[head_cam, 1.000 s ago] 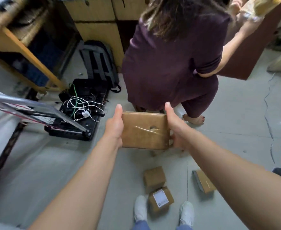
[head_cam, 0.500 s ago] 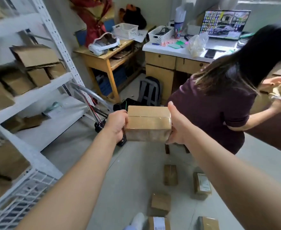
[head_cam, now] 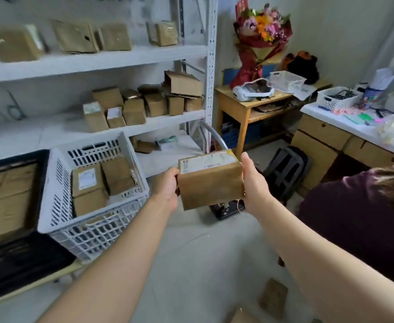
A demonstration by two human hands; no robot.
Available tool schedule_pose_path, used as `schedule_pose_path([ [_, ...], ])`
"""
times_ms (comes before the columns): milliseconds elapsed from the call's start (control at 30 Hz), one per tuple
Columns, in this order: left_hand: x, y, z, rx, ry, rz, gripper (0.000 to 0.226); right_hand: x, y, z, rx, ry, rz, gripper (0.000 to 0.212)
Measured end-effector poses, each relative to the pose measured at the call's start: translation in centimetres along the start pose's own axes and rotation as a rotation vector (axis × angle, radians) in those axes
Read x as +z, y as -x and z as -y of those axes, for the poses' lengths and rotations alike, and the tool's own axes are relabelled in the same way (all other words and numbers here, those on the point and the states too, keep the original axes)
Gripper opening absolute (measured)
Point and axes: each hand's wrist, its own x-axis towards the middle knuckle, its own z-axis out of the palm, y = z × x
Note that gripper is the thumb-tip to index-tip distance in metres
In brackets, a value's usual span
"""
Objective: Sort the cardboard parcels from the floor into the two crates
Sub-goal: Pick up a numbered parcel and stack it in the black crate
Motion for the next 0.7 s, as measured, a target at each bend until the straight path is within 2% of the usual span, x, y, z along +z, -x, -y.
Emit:
schedule_pose_path([
  [67,-2.7,-1.5,-1.6,0.007,0.007,-0.05,0.02,3.5,-0.5,-0.1,-0.019,0.027,0.072,0.068],
  [100,-4.1,-2.3,-2.3,0.014,0.015,-0.077,0.022,5.4,-0.9,-0.3,-0.024,0.043,0.101,0.062],
  [200,-8.1,-4.8,-5.0,0.028,0.045,-0.139,0.031,11.8,-2.3,-1.0,-0.038,0.103,0.144,0.063],
  [300,-12.5,-8.2,-7.8,0.037,0.051,-0.205,0.037,18.7,-3.9,-1.9,-0.087,0.122,0.178,0.028],
  [333,-14.1,-9.5,-8.7,0.032,0.042,-0.222,0.037,21.0,-4.4,-2.1,-0.09,0.128,0.188,0.024],
  [600,-24.0,-18.0,-11.7,-0.041,0.006,-0.284,0.03,34.4,-7.3,-4.6,-0.078,0.238,0.236,0.023],
  [700,-26.8,-20.7,-11.5,-0.083,0.018,-0.284,0.043,37.2,-8.4,-5.1,-0.042,0.316,0.285,0.024],
])
